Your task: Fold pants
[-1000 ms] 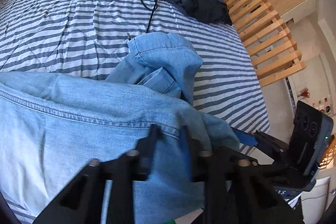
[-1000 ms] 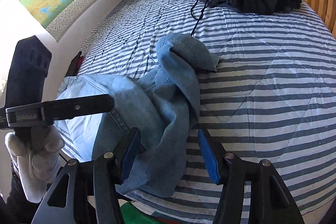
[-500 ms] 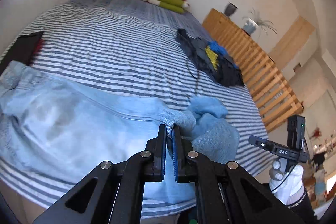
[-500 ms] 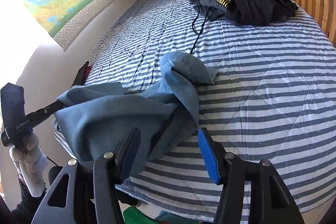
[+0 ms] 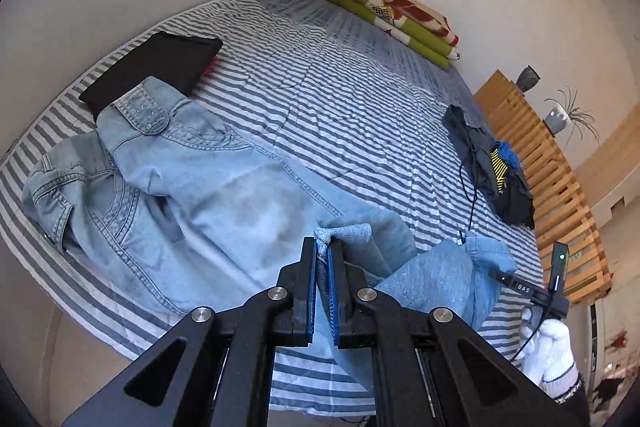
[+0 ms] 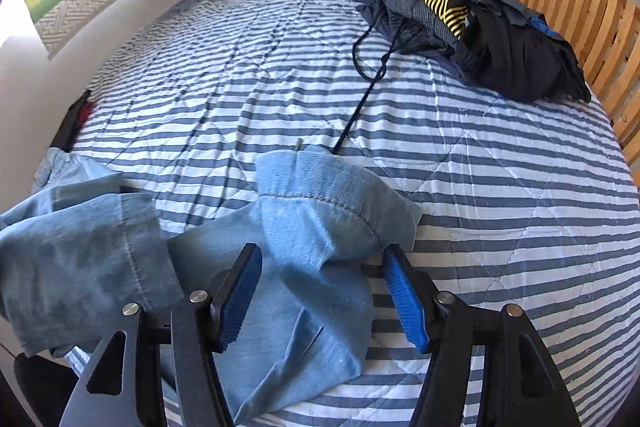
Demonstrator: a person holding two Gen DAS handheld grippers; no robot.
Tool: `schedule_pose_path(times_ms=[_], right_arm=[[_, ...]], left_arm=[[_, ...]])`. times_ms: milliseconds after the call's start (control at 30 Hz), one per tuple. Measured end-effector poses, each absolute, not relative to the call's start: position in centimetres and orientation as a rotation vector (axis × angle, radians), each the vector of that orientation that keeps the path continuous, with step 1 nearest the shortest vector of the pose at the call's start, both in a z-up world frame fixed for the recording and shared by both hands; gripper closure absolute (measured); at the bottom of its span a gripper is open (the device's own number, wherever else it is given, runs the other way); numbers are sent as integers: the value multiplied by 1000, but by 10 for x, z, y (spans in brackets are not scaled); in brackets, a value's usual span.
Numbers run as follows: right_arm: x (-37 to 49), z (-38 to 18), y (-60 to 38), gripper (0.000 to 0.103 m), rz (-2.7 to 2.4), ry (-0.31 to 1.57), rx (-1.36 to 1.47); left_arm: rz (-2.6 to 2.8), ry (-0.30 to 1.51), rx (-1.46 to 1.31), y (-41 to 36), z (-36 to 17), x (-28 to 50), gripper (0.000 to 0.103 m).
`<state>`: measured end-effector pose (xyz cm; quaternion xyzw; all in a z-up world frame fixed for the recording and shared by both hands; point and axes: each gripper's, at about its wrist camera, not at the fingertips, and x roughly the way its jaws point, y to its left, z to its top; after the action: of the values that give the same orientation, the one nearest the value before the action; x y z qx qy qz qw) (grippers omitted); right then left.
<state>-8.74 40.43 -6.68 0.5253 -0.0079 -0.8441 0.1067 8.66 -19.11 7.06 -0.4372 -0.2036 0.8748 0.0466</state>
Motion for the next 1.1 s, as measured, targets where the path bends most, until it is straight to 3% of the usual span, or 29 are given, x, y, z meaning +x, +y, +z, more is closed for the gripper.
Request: schedule_pose_path(times_ms=[33,67,100,267,433,500,600,700,833,900,1100], right_arm=[[-89,-72,407,54,-2464,-49,1568],[-88,-76,409,81,-2436,-67,1587],[-84,-78,412,99,-2413,-68,1602],[-39,-51,439,101,-2452,-69,1495],[18,-5,488,101,-2441,-256,1477],[35,1,496,95,-2472,-192,1539],[47,5,488,72,-2598,86,1576],[49,16,473,57,-2707,237,1463],[30,28,452,56,-2625,82,1375],[10,21,431,47,-2476,-15,1371],[-65,-45,374,45,-2120,-333,1502]], left_arm=[[2674,-609,-1326,-187,73,86,98],[2677,-597,-1317,-184,76,85,98],[2678,-585,-1310,-180,78,82,98],[2679,-550,-1283,-166,83,70,98],[2663,-552,-1259,-159,84,63,98],[2652,-555,-1251,-158,83,60,98],[2643,-552,-1248,-153,81,60,98],[2655,-520,-1259,-151,75,63,98],[2664,-513,-1287,-158,62,74,98],[2669,-507,-1313,-163,53,79,98],[2669,-516,-1395,-182,31,89,98]])
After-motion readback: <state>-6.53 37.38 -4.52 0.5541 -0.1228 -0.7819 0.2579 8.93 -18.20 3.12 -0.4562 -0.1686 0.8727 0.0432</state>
